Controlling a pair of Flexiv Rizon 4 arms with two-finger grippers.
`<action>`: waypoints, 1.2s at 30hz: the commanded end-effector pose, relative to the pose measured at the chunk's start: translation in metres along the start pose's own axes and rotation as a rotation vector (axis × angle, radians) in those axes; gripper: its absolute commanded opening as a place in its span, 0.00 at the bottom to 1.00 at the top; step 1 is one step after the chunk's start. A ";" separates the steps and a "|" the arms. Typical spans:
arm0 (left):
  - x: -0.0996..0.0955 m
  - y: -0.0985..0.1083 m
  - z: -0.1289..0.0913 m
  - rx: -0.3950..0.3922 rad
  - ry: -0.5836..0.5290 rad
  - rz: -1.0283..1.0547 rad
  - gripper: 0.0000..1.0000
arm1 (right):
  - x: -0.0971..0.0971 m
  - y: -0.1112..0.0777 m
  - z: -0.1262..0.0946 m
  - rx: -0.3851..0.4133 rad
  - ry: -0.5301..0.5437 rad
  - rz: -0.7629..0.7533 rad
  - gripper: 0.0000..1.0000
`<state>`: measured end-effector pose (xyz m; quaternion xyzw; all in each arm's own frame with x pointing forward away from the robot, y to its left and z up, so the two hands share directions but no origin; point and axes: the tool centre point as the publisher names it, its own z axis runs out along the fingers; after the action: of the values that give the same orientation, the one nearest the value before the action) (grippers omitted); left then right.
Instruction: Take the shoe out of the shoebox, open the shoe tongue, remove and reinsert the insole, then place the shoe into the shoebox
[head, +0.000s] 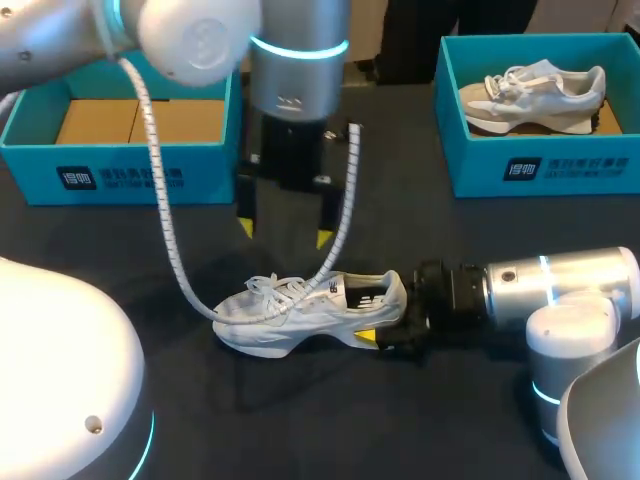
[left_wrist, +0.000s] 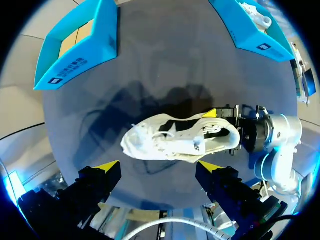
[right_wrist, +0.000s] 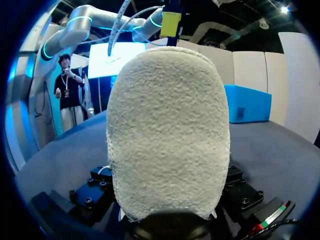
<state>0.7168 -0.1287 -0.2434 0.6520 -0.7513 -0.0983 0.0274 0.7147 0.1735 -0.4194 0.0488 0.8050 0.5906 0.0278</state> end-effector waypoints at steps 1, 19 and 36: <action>0.033 -0.006 0.016 -0.005 -0.065 -0.002 1.00 | 0.000 0.001 0.000 0.005 0.000 0.000 0.00; 0.072 -0.024 0.057 -0.098 -0.188 -0.059 1.00 | 0.000 0.001 0.000 0.005 0.000 0.000 0.00; 0.055 -0.021 0.088 -0.131 -0.281 -0.122 1.00 | 0.000 0.001 0.000 0.005 0.000 0.000 0.00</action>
<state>0.7142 -0.1755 -0.3343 0.6734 -0.6989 -0.2375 -0.0406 0.7147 0.1735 -0.4194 0.0488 0.8050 0.5906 0.0278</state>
